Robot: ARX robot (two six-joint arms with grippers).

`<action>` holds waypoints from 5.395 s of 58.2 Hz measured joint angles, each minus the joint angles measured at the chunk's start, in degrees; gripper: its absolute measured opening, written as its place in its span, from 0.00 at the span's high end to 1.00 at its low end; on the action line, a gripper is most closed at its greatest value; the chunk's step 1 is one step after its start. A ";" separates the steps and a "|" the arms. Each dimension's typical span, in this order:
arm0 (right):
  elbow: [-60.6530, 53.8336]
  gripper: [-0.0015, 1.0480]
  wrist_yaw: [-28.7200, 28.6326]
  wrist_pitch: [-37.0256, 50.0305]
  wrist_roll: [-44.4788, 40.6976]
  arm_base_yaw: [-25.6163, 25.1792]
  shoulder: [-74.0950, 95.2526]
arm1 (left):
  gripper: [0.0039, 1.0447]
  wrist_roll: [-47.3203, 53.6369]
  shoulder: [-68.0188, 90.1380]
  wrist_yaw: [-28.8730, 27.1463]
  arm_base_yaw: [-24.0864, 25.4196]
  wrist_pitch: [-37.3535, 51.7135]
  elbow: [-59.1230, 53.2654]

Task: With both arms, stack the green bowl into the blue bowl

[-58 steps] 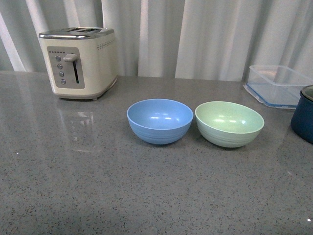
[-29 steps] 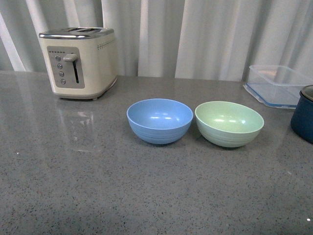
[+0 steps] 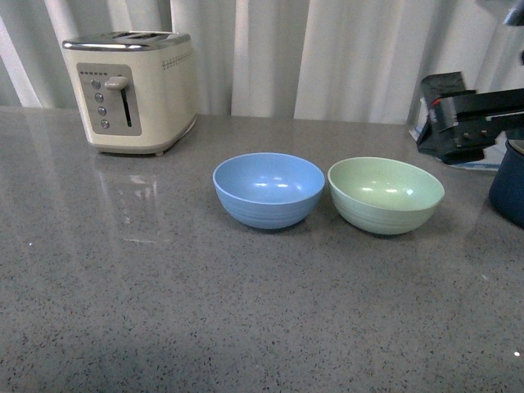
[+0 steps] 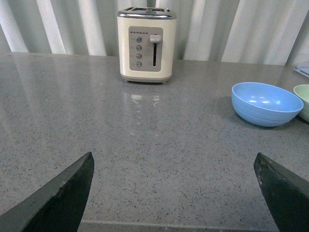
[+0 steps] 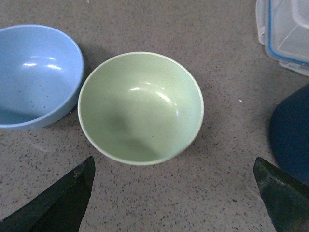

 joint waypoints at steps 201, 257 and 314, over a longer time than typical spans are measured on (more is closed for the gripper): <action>-28.63 0.78 7.50 49.96 4.17 -0.17 -14.19 | 0.06 0.00 -0.02 0.13 0.00 0.00 0.00; -56.02 0.99 -3.76 44.92 3.39 -12.02 -46.38 | 0.06 0.00 -0.02 0.11 0.00 0.00 0.00; -59.87 0.99 -3.82 21.68 3.37 -12.02 -74.55 | 0.06 0.00 -0.02 0.11 0.00 0.00 0.00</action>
